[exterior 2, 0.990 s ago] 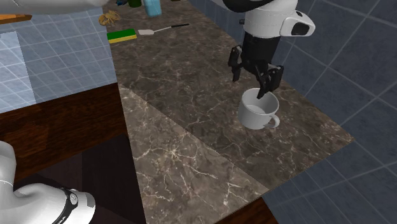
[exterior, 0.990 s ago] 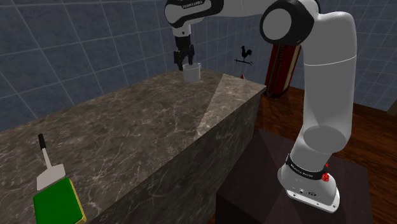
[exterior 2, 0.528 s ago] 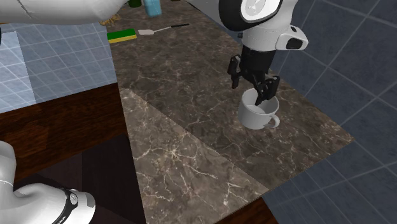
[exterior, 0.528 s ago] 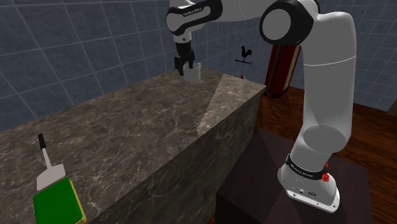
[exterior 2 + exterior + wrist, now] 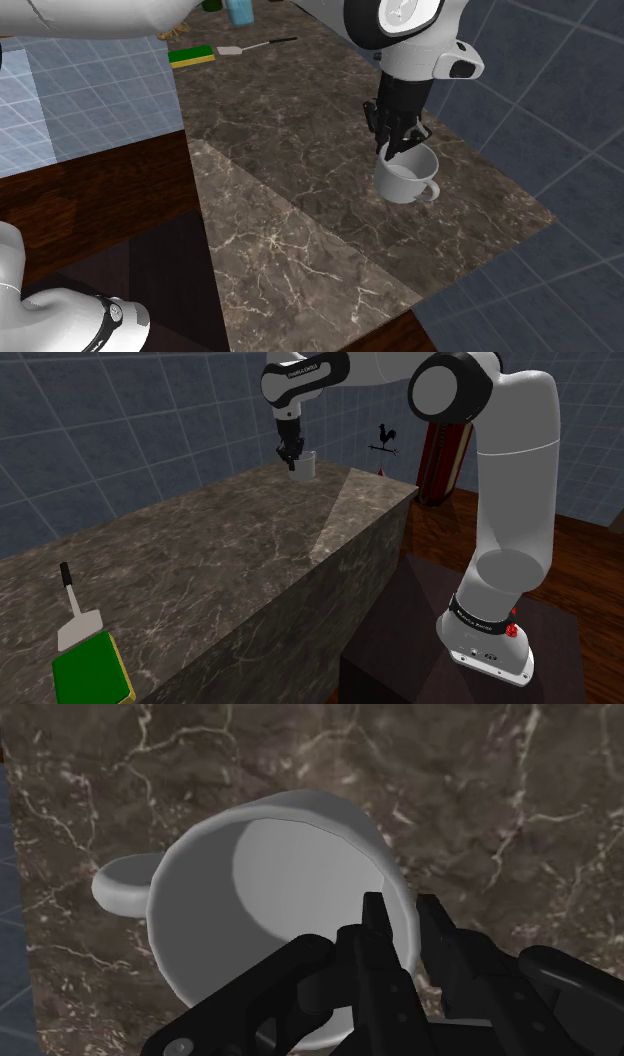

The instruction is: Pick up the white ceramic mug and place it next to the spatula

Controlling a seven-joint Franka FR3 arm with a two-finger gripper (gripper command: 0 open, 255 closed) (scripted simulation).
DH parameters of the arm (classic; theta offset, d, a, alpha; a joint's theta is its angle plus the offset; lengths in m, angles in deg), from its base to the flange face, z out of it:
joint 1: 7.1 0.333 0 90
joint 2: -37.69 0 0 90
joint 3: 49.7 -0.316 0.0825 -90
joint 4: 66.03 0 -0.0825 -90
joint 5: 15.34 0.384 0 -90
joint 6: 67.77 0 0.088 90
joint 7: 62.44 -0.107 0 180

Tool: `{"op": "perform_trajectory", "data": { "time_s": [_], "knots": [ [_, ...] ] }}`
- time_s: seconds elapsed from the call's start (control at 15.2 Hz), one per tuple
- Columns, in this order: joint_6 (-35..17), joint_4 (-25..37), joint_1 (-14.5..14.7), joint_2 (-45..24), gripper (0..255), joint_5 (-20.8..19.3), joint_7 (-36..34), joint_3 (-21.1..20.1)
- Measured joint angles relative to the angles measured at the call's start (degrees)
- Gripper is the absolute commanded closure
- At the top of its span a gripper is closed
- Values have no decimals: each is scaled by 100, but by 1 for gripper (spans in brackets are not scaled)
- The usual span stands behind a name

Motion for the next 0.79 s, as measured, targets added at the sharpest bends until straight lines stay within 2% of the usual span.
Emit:
{"op": "perform_trajectory", "data": {
  "time_s": [0.46, 0.79],
  "knots": [
    [-1, 3, 1, 1, 255, 0, 1, -1],
    [321, 329, -6, -6, 255, 1, 12, 3]
  ]
}}
